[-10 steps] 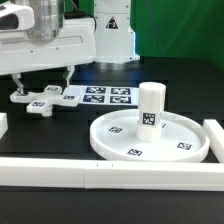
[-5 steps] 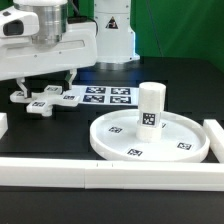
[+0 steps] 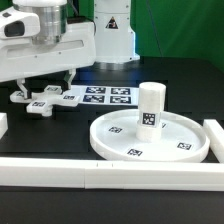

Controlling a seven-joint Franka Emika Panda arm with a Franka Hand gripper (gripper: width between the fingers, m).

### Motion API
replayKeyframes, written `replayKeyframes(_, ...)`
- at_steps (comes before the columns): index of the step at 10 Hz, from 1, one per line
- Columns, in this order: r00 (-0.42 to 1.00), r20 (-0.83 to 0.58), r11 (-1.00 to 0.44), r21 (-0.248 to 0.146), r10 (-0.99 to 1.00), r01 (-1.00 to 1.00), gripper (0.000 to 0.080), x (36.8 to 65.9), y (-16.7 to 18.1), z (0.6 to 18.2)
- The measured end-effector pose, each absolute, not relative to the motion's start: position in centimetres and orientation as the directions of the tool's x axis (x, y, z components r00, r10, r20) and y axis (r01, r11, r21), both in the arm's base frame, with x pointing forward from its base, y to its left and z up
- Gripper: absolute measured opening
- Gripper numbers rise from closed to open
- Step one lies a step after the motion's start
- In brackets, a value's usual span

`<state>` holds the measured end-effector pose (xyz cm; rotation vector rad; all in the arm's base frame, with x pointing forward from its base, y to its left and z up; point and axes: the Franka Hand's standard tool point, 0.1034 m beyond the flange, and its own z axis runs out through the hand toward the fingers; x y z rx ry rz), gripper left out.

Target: Assemble round table

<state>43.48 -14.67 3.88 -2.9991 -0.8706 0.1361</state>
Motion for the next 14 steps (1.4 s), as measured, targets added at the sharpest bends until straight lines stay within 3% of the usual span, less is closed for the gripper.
replayKeyframes(14,0.834,-0.102,-0.840,-0.060,0.543,0.540,0.0623,42.5,-14.8,2.5)
